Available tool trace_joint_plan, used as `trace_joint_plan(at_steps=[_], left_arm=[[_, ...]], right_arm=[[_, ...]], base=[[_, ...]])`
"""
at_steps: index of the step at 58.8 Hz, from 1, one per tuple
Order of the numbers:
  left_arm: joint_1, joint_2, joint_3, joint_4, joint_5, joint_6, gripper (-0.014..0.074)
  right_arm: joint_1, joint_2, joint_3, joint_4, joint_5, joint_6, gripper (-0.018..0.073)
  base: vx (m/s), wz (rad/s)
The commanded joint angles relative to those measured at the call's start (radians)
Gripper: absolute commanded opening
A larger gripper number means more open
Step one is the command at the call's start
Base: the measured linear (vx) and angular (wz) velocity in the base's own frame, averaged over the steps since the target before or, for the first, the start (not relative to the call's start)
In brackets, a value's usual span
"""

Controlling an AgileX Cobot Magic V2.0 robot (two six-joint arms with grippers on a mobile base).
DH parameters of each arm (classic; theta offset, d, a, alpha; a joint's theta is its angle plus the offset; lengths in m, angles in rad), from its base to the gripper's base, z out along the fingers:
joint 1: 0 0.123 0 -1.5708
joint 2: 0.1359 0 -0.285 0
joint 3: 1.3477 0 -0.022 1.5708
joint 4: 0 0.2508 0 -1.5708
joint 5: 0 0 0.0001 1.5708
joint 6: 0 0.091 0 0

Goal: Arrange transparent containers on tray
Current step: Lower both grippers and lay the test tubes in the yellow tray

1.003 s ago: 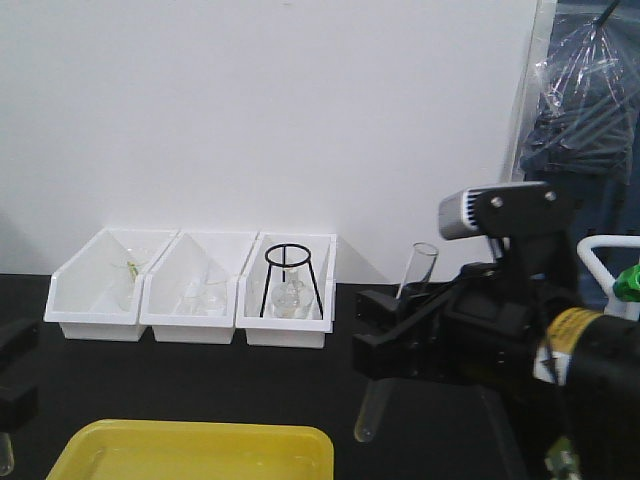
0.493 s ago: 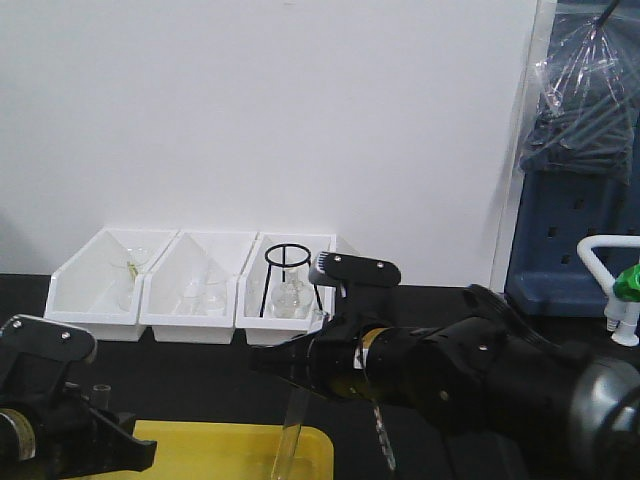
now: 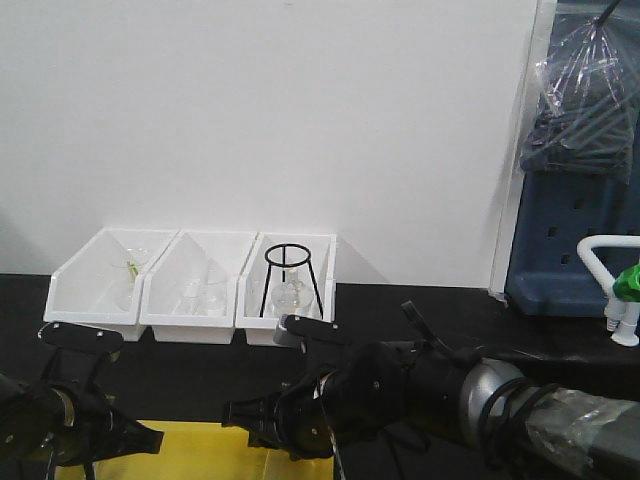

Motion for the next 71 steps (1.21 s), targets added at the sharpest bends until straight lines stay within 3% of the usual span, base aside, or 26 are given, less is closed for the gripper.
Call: trace_joint_plan(at_steps=[1,9,18,30,46,58,71], left_arm=[[0.004,-0.011,-0.050,0.002,0.019,-0.003,0.0154],[0.004,0.023,-0.049,0.002,0.028,-0.003,0.0156],[0.004,0.069,-0.049,0.002,0.029,-0.003,0.0158],[0.004,0.131,-0.049,0.003,0.039,-0.003,0.0185],[0.004,0.145,-0.049,0.035,0.034,-0.003,0.0382],[0.004,0.144,-0.049,0.031,0.034,-0.003,0.0552],[0.004,0.101,-0.050,0.062,0.051,0.006,0.0582]], right_arm=[[0.001,-0.028,-0.034,0.078,-0.024,-0.079,0.0201],[0.001,0.008,-0.034,0.139,0.004,-0.149,0.0207],[0.001,0.029,-0.034,0.143,0.006,-0.151,0.0225],[0.000,0.037,-0.034,0.142,0.004,-0.151,0.0326],[0.000,0.037,-0.034,0.126,0.002,-0.151,0.0461],[0.000,0.037,-0.034,0.126,0.004,-0.151,0.0496],[0.000,0.026,-0.034,0.135,-0.002,-0.140,0.0496]], base=[[0.00,0.00],[0.00,0.00],[0.00,0.00],[0.00,0.00],[0.00,0.00],[0.00,0.00],[0.00,0.00]])
